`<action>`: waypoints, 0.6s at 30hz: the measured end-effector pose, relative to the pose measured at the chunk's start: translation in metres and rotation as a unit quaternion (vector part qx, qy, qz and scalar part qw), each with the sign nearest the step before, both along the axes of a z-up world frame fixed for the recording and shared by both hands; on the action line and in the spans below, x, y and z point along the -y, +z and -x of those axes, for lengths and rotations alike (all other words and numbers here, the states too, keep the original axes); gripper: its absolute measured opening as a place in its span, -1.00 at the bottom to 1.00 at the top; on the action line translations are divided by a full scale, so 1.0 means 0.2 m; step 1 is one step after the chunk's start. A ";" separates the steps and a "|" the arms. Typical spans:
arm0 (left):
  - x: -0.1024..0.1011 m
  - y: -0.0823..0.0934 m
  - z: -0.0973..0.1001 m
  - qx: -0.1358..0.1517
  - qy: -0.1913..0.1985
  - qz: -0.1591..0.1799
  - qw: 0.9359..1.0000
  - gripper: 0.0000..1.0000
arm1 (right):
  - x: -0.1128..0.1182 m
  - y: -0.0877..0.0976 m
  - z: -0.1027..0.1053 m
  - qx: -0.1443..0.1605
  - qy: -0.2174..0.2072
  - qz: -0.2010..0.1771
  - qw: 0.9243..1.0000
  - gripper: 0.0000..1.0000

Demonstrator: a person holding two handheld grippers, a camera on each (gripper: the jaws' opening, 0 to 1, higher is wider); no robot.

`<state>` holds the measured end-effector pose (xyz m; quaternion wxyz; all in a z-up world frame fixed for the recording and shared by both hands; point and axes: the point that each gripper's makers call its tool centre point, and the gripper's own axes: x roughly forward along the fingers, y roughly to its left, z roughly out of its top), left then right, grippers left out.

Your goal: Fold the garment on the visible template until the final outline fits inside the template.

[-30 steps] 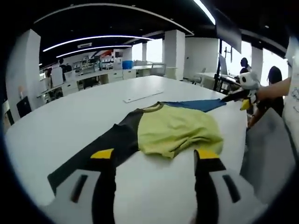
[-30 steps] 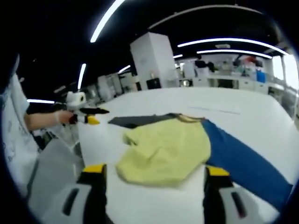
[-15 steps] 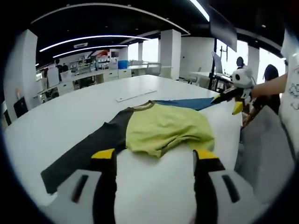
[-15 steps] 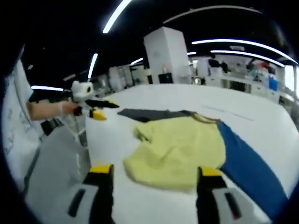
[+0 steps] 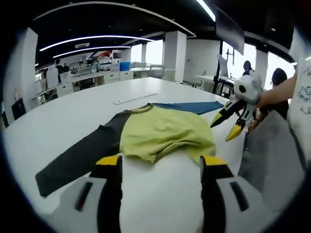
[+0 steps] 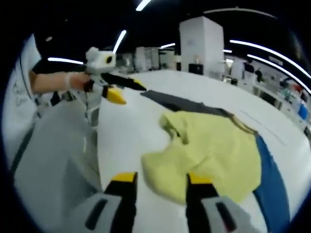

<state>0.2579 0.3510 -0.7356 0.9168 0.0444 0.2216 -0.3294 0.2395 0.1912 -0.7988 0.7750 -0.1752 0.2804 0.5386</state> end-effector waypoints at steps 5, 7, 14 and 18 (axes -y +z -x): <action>0.01 -0.01 0.01 0.001 0.000 0.005 1.000 0.23 | -0.02 -0.09 -0.01 0.011 0.007 0.030 0.999 -0.58; 0.01 -0.01 0.01 0.000 0.000 0.008 1.000 0.23 | -0.03 -0.11 -0.02 0.012 0.007 0.032 0.999 -0.64; 0.01 -0.03 0.02 -0.006 0.000 0.015 1.000 0.22 | -0.04 -0.15 -0.04 -0.014 -0.011 0.027 0.999 -0.86; 0.00 -0.06 0.02 -0.010 0.004 0.019 1.000 0.21 | -0.04 -0.15 -0.06 -0.024 -0.026 0.026 0.999 -1.00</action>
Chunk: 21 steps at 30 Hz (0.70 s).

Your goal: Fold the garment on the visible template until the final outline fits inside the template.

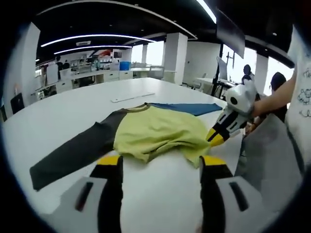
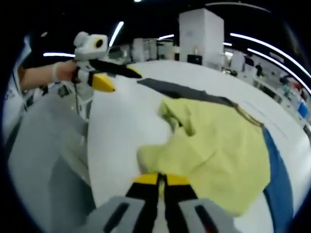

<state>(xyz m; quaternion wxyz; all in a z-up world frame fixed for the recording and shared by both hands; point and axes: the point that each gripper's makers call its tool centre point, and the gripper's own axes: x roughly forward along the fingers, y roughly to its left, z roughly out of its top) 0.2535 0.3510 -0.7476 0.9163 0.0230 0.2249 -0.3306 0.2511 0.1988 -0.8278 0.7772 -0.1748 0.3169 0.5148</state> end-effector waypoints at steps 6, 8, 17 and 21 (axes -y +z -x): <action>0.00 -0.01 0.00 -0.005 0.000 0.003 1.000 0.20 | 0.01 0.08 -0.04 0.012 0.005 0.004 1.000 -1.00; 0.00 -0.02 0.01 -0.007 0.000 0.006 1.000 0.18 | 0.01 0.14 -0.08 0.017 0.003 0.000 1.000 -1.00; 0.04 -0.02 -0.01 -0.010 -0.001 0.014 1.000 0.14 | 0.01 0.35 -0.35 0.044 -0.020 -0.015 0.999 -1.00; 0.05 -0.03 -0.03 -0.011 -0.003 0.015 1.000 0.12 | 0.02 0.37 -0.45 0.049 -0.036 -0.012 0.998 -1.00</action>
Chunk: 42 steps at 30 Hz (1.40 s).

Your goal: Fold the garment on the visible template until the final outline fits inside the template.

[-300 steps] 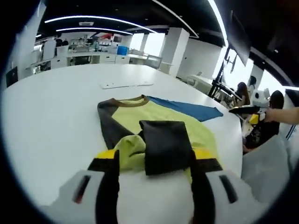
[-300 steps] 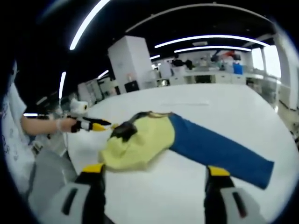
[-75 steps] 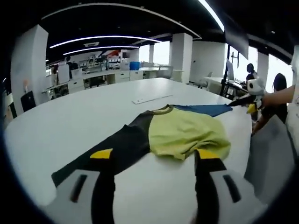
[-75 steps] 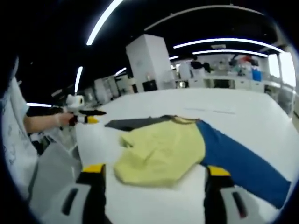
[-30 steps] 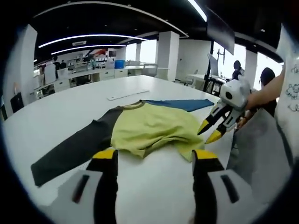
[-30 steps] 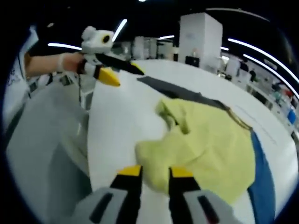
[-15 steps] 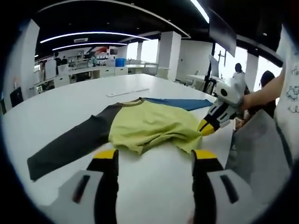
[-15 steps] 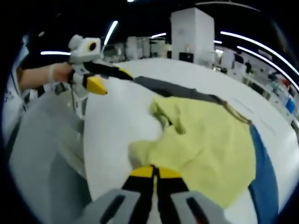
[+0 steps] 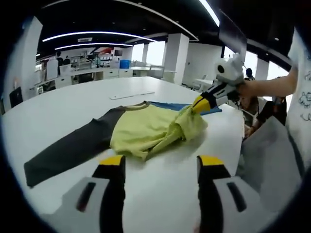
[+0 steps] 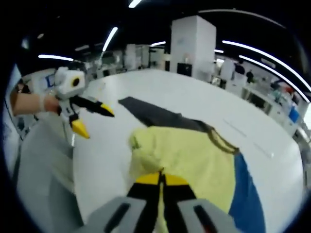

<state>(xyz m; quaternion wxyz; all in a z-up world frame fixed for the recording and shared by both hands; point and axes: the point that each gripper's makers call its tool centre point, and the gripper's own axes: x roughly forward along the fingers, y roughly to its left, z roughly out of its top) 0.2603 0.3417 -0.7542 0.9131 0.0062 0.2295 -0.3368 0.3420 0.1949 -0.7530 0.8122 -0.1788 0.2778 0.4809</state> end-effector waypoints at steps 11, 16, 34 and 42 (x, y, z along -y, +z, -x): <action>0.04 -0.03 -0.04 -0.008 0.004 0.012 1.000 0.06 | 0.06 0.01 -0.29 0.014 -0.054 0.016 0.998 -1.00; 0.04 -0.06 -0.07 -0.014 0.006 0.016 1.000 0.03 | 0.08 -0.02 -0.40 0.021 -0.071 0.029 0.997 -1.00; 0.08 -0.11 -0.15 -0.033 0.004 0.032 0.999 -0.07 | 0.14 -0.15 -0.62 0.012 -0.130 0.041 0.991 -1.00; 0.08 -0.11 -0.15 -0.035 0.007 0.035 0.999 -0.07 | 0.14 -0.15 -0.53 0.004 -0.110 0.033 0.993 -1.00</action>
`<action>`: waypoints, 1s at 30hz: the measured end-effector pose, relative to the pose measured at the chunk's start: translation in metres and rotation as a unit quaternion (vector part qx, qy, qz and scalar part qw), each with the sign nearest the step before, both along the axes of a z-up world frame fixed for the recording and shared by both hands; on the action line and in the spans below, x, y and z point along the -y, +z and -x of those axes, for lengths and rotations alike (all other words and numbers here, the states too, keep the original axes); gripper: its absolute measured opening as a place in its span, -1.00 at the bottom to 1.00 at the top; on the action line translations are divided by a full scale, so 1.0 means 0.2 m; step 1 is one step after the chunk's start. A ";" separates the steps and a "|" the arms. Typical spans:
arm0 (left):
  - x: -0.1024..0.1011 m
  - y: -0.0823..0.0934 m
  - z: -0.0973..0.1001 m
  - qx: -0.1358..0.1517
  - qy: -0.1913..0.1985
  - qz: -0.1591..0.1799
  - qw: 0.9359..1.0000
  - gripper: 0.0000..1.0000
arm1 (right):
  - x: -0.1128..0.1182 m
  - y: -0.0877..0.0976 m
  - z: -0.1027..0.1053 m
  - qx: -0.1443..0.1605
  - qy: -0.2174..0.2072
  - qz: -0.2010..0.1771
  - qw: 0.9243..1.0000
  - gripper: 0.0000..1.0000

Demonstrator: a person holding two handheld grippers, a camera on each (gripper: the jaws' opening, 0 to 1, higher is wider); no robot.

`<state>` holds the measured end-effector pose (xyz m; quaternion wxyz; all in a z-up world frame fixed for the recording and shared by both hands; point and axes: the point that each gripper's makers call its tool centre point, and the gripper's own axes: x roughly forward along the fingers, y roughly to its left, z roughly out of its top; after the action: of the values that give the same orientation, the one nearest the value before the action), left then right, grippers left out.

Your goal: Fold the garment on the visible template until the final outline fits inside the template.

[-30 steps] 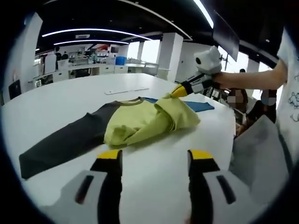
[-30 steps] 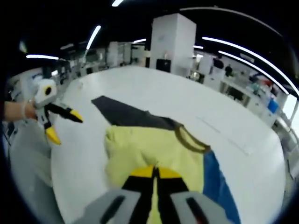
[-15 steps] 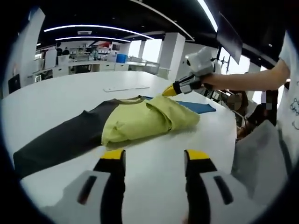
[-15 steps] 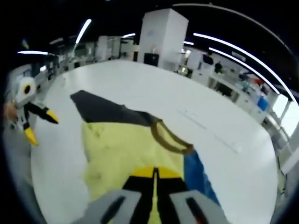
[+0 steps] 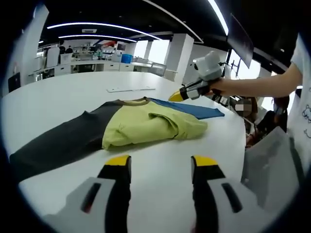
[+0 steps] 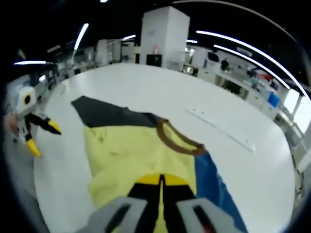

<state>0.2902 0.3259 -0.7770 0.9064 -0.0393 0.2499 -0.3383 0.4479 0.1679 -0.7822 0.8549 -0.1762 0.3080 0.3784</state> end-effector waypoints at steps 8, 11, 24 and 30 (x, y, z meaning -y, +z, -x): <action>0.01 0.01 0.01 0.003 0.000 0.000 1.000 -0.07 | -0.10 0.07 0.18 0.015 0.069 -0.008 0.997 -1.00; 0.02 0.02 0.02 0.004 -0.001 0.000 1.000 -0.06 | -0.12 0.07 0.25 0.017 0.086 0.000 0.996 -0.97; 0.00 0.02 0.04 0.004 0.001 -0.005 1.000 -0.06 | -0.21 -0.04 0.54 -0.004 0.164 -0.006 0.986 0.24; -0.01 0.03 0.05 0.003 0.002 -0.005 1.000 -0.06 | -0.26 -0.06 0.60 -0.001 0.175 -0.008 0.984 0.83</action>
<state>0.2803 0.3269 -0.7717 0.9082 -0.0338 0.2484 -0.3352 0.3286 0.2194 -0.7936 0.7764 -0.2201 0.2703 0.5250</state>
